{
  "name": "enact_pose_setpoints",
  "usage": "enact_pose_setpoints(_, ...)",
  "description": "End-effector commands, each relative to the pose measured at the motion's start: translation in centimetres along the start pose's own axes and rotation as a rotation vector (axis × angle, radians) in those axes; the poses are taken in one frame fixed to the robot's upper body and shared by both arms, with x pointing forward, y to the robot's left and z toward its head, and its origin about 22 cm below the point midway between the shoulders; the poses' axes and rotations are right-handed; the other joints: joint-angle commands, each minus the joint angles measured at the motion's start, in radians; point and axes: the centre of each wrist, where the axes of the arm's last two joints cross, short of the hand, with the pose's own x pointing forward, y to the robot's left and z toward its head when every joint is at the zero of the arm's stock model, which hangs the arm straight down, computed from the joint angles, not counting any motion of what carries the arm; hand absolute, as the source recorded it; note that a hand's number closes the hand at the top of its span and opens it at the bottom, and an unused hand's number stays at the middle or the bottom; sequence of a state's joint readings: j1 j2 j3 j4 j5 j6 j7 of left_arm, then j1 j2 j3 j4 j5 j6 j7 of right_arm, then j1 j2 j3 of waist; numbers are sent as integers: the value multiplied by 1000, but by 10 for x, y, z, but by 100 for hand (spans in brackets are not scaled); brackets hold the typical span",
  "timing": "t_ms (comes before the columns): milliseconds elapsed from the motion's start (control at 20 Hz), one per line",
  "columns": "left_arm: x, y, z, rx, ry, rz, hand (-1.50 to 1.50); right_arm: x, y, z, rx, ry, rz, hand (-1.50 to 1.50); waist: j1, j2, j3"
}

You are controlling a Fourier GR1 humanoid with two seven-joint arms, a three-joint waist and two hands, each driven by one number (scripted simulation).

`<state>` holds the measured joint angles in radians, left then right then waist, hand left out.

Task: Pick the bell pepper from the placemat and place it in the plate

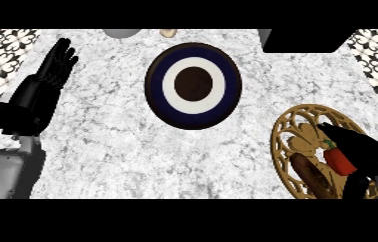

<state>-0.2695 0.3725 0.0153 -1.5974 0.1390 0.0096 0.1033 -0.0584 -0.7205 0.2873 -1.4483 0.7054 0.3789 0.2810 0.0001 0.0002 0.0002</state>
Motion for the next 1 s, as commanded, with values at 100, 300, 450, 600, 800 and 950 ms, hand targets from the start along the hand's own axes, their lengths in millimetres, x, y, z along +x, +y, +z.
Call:
enact_pose_setpoints(100, 2, 6, -2, 0, -2, -4, 0, -3, 23, -27, 19, 52, 41, -150, 2, 0, 0)
enact_pose_setpoints(300, -12, 1, 7, 2, 6, -10, 0, -3, 0, -25, -130, -93, -33, 150, 1, 1, 0)
enact_pose_setpoints(450, 7, 5, -3, 8, -9, 2, 0, -23, 24, -32, -255, -77, 25, 150, 3, 2, 1)
enact_pose_setpoints(600, 6, 1, 8, 14, 7, -7, 0, 19, 57, -24, -297, 162, -181, 150, -21, -10, 1)
enact_pose_setpoints(800, -8, 18, 16, 93, 55, -20, 0, -3, 101, -6, -288, 519, -474, 150, -136, -31, 1)
enact_pose_setpoints(950, -10, 21, 20, 97, 43, -25, 0, 22, 113, 16, -453, 591, -528, 150, -108, -27, -4)
